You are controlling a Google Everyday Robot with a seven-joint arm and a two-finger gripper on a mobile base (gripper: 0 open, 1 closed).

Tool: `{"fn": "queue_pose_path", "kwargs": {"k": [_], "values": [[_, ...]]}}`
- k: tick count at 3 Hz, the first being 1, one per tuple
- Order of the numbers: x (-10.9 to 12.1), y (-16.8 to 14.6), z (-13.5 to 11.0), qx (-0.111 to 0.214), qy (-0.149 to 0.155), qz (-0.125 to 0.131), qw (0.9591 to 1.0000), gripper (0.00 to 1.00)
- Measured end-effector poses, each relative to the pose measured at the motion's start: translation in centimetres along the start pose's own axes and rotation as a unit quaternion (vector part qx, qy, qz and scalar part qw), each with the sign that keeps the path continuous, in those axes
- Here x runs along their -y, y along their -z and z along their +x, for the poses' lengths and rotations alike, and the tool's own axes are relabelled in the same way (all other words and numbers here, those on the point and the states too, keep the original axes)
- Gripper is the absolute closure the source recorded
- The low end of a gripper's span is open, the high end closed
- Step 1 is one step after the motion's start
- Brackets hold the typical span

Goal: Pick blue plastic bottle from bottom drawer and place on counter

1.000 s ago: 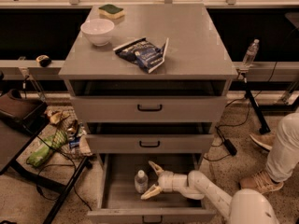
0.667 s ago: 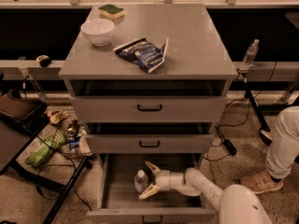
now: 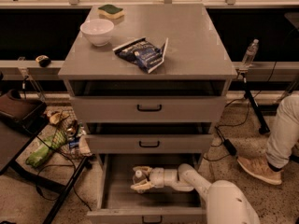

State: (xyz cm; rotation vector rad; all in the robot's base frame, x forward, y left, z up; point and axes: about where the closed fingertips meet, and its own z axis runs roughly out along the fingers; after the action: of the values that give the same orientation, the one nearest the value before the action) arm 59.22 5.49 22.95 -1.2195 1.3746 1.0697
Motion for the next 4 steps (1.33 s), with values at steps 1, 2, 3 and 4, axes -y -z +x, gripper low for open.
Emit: {"fn": "queue_pose_path", "kwargs": {"k": [1, 2, 3, 4], "values": [[0.0, -0.1, -0.1, 0.001, 0.000, -0.001, 1.0000, 0.66], [0.0, -0.1, -0.1, 0.001, 0.000, -0.001, 1.0000, 0.89], [-0.1, -0.1, -0.3, 0.002, 0.000, -0.003, 1.0000, 1.00], [-0.6, -0.1, -1.2, 0.006, -0.003, -0.011, 0.9999, 1.00]]}}
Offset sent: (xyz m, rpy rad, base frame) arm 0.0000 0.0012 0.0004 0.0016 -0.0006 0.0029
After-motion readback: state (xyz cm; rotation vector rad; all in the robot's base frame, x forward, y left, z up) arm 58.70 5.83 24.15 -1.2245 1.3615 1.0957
